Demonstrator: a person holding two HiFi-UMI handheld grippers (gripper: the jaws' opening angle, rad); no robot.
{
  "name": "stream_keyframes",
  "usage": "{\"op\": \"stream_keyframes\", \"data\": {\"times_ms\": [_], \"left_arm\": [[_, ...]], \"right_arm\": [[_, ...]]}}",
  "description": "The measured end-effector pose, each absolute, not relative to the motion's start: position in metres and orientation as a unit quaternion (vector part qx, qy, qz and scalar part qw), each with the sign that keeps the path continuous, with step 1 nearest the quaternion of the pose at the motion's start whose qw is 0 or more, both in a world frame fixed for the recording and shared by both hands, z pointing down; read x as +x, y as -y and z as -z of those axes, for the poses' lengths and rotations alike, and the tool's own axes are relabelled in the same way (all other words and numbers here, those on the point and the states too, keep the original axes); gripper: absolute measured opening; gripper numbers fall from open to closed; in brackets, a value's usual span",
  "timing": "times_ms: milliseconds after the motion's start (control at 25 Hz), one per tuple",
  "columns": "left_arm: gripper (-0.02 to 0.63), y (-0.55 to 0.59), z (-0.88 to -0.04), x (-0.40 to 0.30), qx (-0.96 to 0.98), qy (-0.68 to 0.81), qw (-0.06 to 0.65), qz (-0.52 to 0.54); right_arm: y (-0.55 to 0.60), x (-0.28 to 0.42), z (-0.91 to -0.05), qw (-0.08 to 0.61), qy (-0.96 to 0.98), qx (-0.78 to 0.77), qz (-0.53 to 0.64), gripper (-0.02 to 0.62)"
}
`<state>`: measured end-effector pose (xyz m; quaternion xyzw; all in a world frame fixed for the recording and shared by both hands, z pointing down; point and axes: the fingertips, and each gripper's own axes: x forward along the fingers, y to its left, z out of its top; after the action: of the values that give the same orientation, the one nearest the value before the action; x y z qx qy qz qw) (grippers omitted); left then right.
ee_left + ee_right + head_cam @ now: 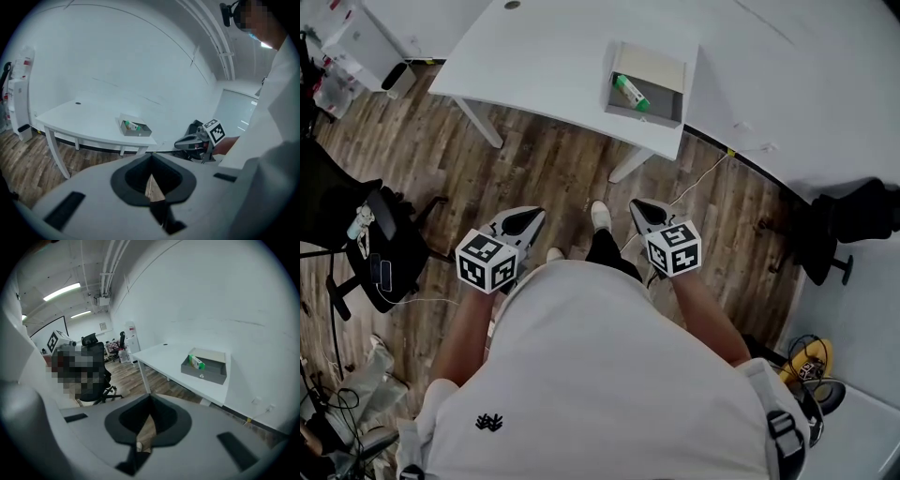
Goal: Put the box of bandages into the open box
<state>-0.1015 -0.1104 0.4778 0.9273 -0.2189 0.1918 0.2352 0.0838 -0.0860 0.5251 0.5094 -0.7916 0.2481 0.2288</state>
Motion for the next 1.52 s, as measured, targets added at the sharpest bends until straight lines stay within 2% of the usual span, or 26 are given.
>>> {"op": "stream_keyframes", "data": {"times_ms": [1520], "left_arm": [[0.006, 0.098, -0.474, -0.119, 0.931, 0.198, 0.240, -0.189]], "right_arm": [[0.075, 0.054, -0.496, 0.196, 0.807, 0.508, -0.231, 0.006]]}}
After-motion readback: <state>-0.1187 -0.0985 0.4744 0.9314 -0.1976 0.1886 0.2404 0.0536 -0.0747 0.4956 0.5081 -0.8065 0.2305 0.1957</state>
